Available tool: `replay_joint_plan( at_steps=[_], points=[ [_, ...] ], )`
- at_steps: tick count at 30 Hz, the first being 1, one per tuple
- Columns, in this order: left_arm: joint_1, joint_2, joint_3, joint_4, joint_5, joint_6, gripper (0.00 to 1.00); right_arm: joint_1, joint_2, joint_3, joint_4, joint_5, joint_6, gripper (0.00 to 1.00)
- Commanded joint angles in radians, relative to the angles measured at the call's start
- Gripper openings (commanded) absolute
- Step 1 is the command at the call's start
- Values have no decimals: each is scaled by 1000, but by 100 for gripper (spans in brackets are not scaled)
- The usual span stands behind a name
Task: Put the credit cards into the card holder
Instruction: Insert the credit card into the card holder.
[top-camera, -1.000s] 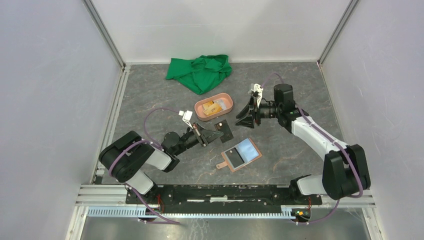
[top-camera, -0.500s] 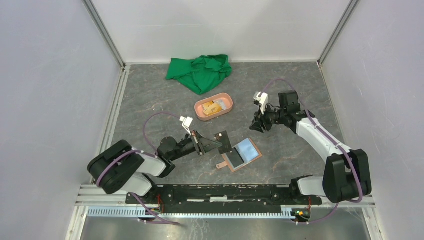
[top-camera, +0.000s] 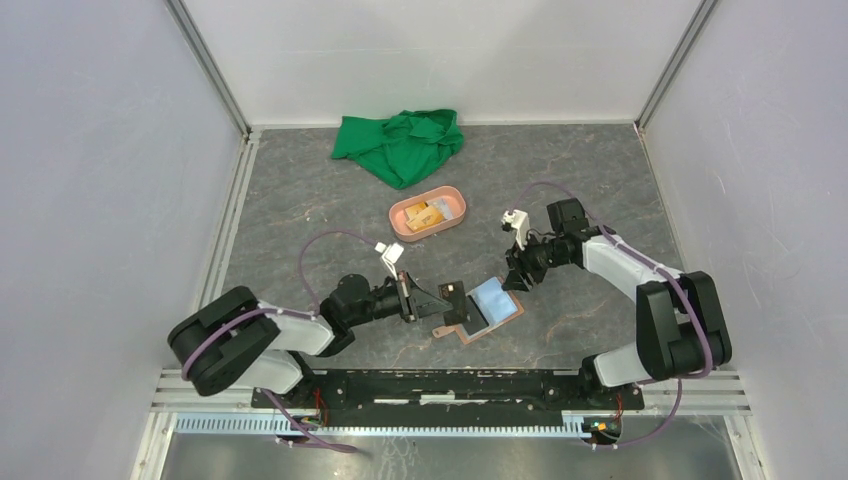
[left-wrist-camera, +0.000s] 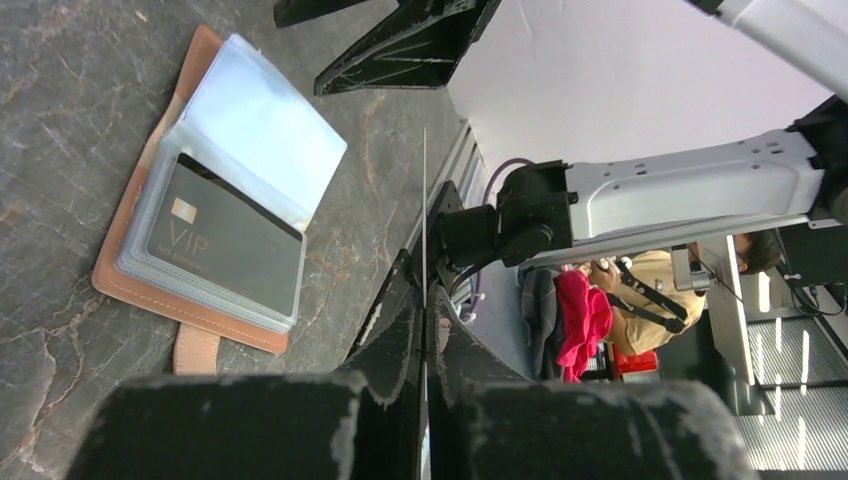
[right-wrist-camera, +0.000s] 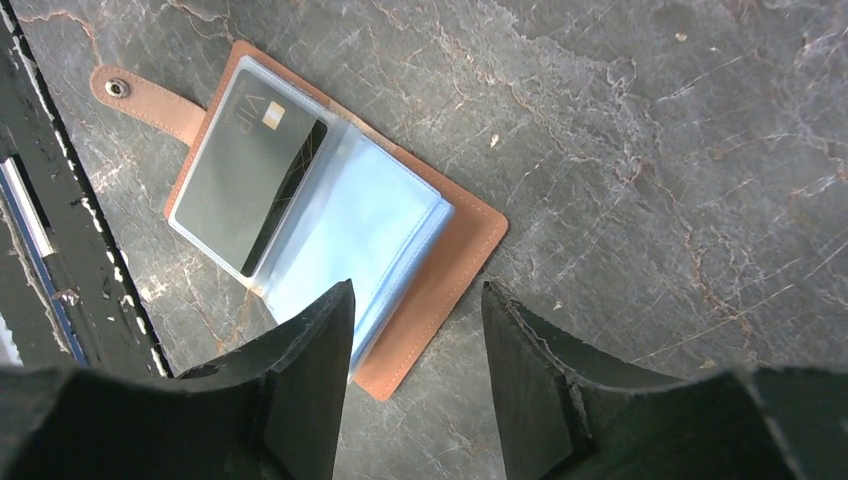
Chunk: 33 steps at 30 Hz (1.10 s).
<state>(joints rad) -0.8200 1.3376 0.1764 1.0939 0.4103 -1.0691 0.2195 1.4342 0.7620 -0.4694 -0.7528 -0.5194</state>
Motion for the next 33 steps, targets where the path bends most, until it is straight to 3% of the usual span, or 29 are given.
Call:
replay_joint_plan(
  at_steps=[1, 11, 17, 33],
  points=[
    [-39, 102, 40, 123, -34, -13, 2, -1, 33, 6, -14, -5, -16, 56],
    [-81, 286, 88, 194, -81, -86, 2, 18, 111, 23, -38, 72, -17, 51],
    [-82, 355, 119, 188, -64, -133, 2, 33, 120, 25, -36, 108, -8, 38],
    [-82, 392, 217, -80, -51, -147, 2, 78, 123, 43, -72, 129, -27, 30]
  ],
)
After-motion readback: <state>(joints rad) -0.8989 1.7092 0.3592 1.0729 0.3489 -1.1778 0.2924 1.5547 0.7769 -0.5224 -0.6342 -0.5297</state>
